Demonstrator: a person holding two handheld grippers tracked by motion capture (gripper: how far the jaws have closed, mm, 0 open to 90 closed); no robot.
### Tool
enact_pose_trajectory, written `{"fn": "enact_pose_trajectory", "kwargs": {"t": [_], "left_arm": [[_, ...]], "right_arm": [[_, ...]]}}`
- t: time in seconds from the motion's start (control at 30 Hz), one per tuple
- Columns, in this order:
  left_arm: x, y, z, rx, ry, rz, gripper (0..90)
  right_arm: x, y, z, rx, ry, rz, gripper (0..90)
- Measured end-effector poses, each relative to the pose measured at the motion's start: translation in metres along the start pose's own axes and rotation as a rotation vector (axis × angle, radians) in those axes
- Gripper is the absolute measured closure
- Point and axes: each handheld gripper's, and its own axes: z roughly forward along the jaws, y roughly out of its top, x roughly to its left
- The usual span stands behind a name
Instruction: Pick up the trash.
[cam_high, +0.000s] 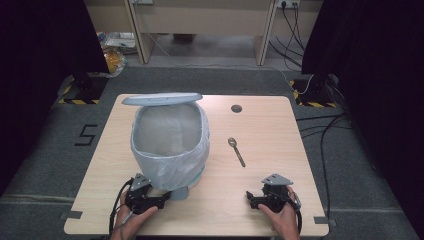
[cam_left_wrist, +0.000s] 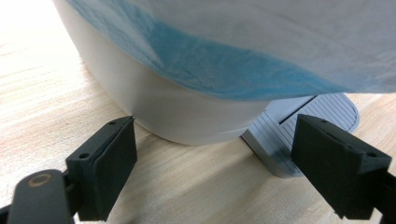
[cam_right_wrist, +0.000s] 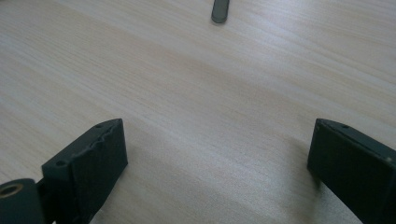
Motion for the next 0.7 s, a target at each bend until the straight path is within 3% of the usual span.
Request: {"fn": "enact_pose_trajectory", "kwargs": {"t": [0.17,0.23,0.3,0.4,0.57,0.7], "left_arm": [[0.0,0.0,0.0,0.001,-0.003,0.001,13.6],[0.001,0.0,0.0,0.001,-0.005,0.001,13.5],[0.001,0.0,0.0,0.001,-0.006,0.002,13.6],[0.001,0.0,0.0,0.001,-0.007,0.001,13.6],[0.001,0.0,0.0,0.001,-0.008,0.001,13.7],[0.001,0.0,0.0,0.0,-0.007,0.001,13.7]], "right_arm": [[0.0,0.0,0.0,0.001,0.0,0.002,4.9],[-0.001,0.0,0.0,-0.009,-0.006,0.004,9.0],[-0.002,0.0,-0.002,-0.023,-0.002,0.009,19.5],[-0.004,0.003,-0.003,-0.056,0.016,0.037,19.2],[-0.006,0.017,-0.009,-0.135,0.001,0.053,22.4],[-0.003,0.029,-0.008,-0.14,-0.001,0.029,25.8]]}}
